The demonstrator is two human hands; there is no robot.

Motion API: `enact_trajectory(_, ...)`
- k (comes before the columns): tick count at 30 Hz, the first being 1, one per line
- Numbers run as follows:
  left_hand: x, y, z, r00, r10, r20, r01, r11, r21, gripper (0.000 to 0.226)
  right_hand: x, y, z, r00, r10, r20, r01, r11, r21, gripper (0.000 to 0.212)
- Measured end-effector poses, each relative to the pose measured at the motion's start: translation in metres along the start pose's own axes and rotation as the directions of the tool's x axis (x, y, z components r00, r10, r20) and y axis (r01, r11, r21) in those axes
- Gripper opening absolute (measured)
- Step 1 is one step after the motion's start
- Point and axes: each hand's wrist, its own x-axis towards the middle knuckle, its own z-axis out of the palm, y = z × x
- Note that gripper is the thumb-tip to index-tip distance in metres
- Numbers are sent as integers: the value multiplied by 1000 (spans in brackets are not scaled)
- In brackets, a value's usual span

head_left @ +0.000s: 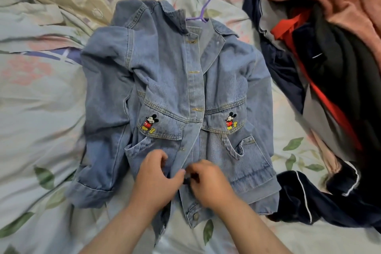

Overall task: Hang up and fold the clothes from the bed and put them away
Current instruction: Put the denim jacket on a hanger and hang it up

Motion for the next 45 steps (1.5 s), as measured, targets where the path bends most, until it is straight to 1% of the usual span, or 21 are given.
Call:
enact_trajectory(2, -20, -7, 2, 998, 24, 56, -27, 998, 61, 36, -6, 1, 6, 1000, 4, 4, -4, 1000, -1, 19)
enact_trajectory(5, -34, -19, 3, 998, -22, 50, 21, 999, 37, 29, -11, -3, 10, 999, 18, -40, -17, 1000, 18, 11)
enact_trajectory(9, -45, -16, -4, 993, -118, -2, 115, 970, -215, 26, -19, -8, 12, 993, 79, -90, -61, 981, 187, 14)
enact_trajectory(12, -43, -3, -7, 988, -148, -48, 126, 942, -310, 24, -26, -10, 9, 991, 53, -126, -28, 980, 197, 12)
enact_trajectory(16, -35, 12, -3, 991, -88, -101, 67, 979, -192, 53, -27, -13, 0, 988, -26, -154, 53, 984, 171, 11)
enact_trajectory(18, -33, 19, 2, 994, -72, -86, 53, 978, -202, 54, -26, -15, -4, 990, -61, -130, 79, 988, 135, 11)
enact_trajectory(23, -28, 18, 3, 999, -38, 16, 41, 976, -215, 41, -25, -13, -9, 990, -60, -130, 75, 991, 115, 10)
enact_trajectory(24, -27, 16, 1, 996, -70, 60, 84, 956, -281, 37, -26, -12, -9, 990, -52, -132, 68, 991, 118, 10)
enact_trajectory(26, -23, 13, -2, 967, -190, 172, 248, 860, -445, 32, -27, -12, -9, 989, -33, -143, 52, 990, 131, 10)
enact_trajectory(27, -20, 12, -3, 947, -231, 223, 312, 828, -466, 33, -27, -13, -9, 988, -18, -151, 40, 989, 143, 9)
enact_trajectory(29, -13, 11, -7, 920, -234, 315, 353, 844, -403, 32, -28, -16, -9, 987, 65, -148, -31, 976, 217, 7)
enact_trajectory(30, -11, 13, -10, 908, -224, 355, 359, 851, -382, 27, -28, -18, -9, 983, 129, -127, -89, 956, 280, 8)
enact_trajectory(32, -7, 17, -14, 881, -226, 415, 400, 824, -401, 23, -26, -22, -10, 968, 245, -51, -199, 875, 441, 21)
enact_trajectory(35, -8, 19, -13, 880, -221, 421, 394, 834, -386, 11, -25, -25, -10, 947, 319, 42, -271, 720, 639, 23)
enact_trajectory(36, -9, 19, -11, 903, -203, 379, 342, 874, -347, 10, -27, -25, -10, 934, 347, 81, -293, 617, 730, 24)
enact_trajectory(38, -14, 17, -5, 960, -129, 249, 186, 957, -223, 23, -30, -28, -10, 907, 381, 179, -324, 364, 873, 28)
enact_trajectory(39, -18, 18, -2, 974, -99, 206, 136, 975, -176, 31, -30, -28, -9, 902, 382, 199, -326, 304, 895, 29)
enact_trajectory(40, -22, 18, 2, 981, -81, 177, 109, 982, -152, 34, -30, -27, -7, 902, 386, 195, -329, 320, 889, 29)
enact_trajectory(42, -29, 15, 9, 994, -59, 97, 69, 992, -108, 27, -30, -28, -1, 893, 415, 174, -344, 381, 858, 22)
enact_trajectory(44, -34, 11, 15, 999, -27, 21, 29, 996, -85, 22, -26, -28, 3, 875, 456, 163, -362, 392, 846, 17)
enact_trajectory(45, -35, 10, 16, 1000, -14, 6, 15, 996, -89, 23, -23, -28, 4, 866, 469, 173, -374, 378, 847, 21)
